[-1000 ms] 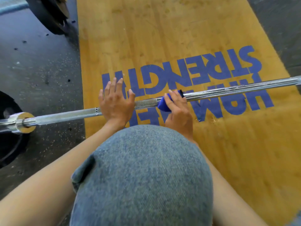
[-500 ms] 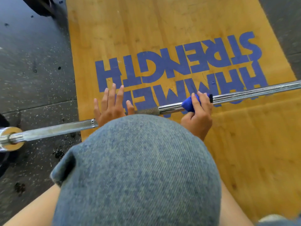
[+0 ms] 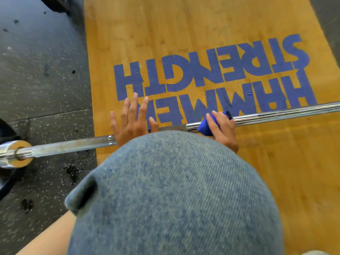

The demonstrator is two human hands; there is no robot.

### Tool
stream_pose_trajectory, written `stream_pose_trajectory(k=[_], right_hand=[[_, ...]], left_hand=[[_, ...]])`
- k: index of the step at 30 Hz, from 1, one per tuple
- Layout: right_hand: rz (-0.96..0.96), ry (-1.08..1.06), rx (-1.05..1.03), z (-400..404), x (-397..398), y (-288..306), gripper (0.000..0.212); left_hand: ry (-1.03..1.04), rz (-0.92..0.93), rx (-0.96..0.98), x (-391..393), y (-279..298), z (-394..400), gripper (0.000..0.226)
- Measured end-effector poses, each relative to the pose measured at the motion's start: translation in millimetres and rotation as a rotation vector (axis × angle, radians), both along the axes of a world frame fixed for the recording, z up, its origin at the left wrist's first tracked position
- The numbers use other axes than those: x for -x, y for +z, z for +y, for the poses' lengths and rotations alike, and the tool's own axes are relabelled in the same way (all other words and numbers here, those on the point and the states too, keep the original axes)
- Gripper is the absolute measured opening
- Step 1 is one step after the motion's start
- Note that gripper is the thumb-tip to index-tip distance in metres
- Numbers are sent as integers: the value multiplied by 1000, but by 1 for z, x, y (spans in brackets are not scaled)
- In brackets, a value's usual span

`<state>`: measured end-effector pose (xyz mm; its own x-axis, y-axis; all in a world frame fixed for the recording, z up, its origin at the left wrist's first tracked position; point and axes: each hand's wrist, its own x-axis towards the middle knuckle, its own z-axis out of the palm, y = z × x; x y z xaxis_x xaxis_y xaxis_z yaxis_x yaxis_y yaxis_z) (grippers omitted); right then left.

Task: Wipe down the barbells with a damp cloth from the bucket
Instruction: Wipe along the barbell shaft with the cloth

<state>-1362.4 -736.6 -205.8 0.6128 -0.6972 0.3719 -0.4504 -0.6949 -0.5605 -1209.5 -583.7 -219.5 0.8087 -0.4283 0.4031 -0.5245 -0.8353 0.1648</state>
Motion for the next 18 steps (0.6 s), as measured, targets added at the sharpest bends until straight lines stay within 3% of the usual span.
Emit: stream_pose_trajectory(k=[5,7,11,13,16,18], right_hand=[[-75,-359,-144,-52,0,5,55],[-43,-312,-121,-33,-15,8,57],[24,89,29,-8,-22,-2,56],[12,18,-5,-33,-16,-6,59],[-39,-256,-90,-61,-15,-2,58],[-20,-234,-106,-44,-35,4,55]], left_hand=[[44,65,5,-8,9,-9,58],[12,70,51,-8,17,-22,60],[-276,147,34,2,22,-68,58],[-241,234,-34,-3,17,-80,58],[-194,221,-117,-9,10,-84,57],[-178,213,-119,-14,11,-89,57]])
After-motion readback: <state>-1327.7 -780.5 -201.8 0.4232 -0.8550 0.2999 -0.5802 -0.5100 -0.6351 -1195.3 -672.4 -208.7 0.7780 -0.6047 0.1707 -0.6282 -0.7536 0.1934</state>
